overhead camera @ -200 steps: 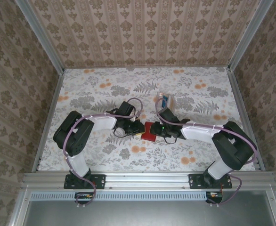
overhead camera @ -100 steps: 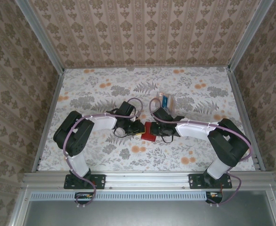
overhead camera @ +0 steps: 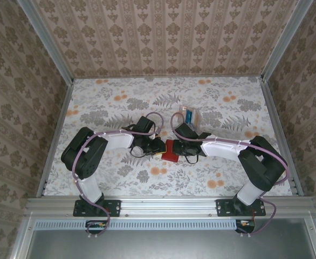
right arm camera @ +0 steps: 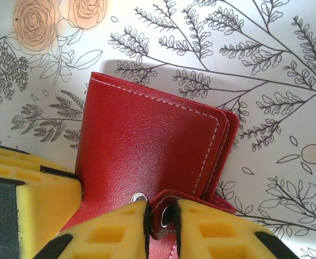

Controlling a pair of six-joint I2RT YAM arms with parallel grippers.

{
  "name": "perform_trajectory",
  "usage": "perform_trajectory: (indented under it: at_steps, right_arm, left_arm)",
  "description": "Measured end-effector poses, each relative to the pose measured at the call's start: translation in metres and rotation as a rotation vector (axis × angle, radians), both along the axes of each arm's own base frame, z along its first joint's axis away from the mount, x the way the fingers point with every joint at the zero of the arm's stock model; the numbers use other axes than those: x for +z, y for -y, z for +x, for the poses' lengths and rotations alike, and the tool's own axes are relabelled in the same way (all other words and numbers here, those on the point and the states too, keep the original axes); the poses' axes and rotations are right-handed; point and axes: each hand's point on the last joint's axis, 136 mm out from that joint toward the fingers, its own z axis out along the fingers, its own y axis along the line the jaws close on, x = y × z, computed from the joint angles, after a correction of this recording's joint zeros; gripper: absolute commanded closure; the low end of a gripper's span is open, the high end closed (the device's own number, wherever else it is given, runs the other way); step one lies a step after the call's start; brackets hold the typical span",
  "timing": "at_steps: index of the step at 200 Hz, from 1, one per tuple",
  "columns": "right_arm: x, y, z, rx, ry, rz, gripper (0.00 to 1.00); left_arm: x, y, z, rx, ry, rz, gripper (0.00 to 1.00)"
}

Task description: Put the credit cards into the card holder

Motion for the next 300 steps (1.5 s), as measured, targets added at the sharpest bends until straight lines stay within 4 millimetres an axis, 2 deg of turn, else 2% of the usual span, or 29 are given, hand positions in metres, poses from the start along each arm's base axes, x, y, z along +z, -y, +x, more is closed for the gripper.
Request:
perform_trajectory:
  at_steps: [26, 55, 77, 112, 137, 186, 215, 273, 300]
  right_arm:
    - [0.0001, -0.0001, 0.0001, 0.002, 0.001, 0.0, 0.71]
    - [0.0002, -0.0001, 0.0002, 0.006, 0.003, -0.002, 0.7]
    - [0.0002, -0.0001, 0.0002, 0.008, 0.003, -0.003, 0.71]
    - [0.0004, -0.0003, 0.0003, 0.01, 0.005, -0.003, 0.78]
    - [0.0007, -0.0007, 0.0007, 0.011, 0.006, -0.002, 0.72]
    - [0.002, -0.0016, 0.0017, 0.012, 0.011, 0.0, 0.69]
    - [0.0034, -0.0025, 0.0028, 0.012, 0.014, 0.003, 0.71]
    - [0.0056, -0.0045, 0.0048, 0.016, 0.021, 0.008, 0.87]
    - [0.0054, -0.0054, 0.0042, 0.019, 0.017, 0.012, 0.89]
  left_arm:
    - [-0.0001, 0.0001, -0.0002, 0.0, 0.0, 0.001, 0.81]
    - [-0.0001, 0.0001, -0.0002, 0.0, 0.0, 0.001, 0.81]
    - [0.0, 0.0001, -0.0002, 0.0, 0.0, 0.001, 0.81]
    - [0.0001, 0.0003, -0.0002, -0.001, 0.001, 0.001, 0.82]
    - [0.0002, 0.0003, -0.0002, -0.001, 0.0, 0.002, 0.82]
    - [0.0001, 0.0003, -0.0002, 0.0, -0.003, 0.007, 0.82]
    - [0.0001, 0.0008, -0.0002, -0.001, -0.001, 0.008, 0.82]
    - [0.0004, 0.0012, -0.0003, -0.002, 0.0, 0.011, 0.82]
    - [0.0003, 0.0012, -0.0003, -0.002, -0.001, 0.011, 0.82]
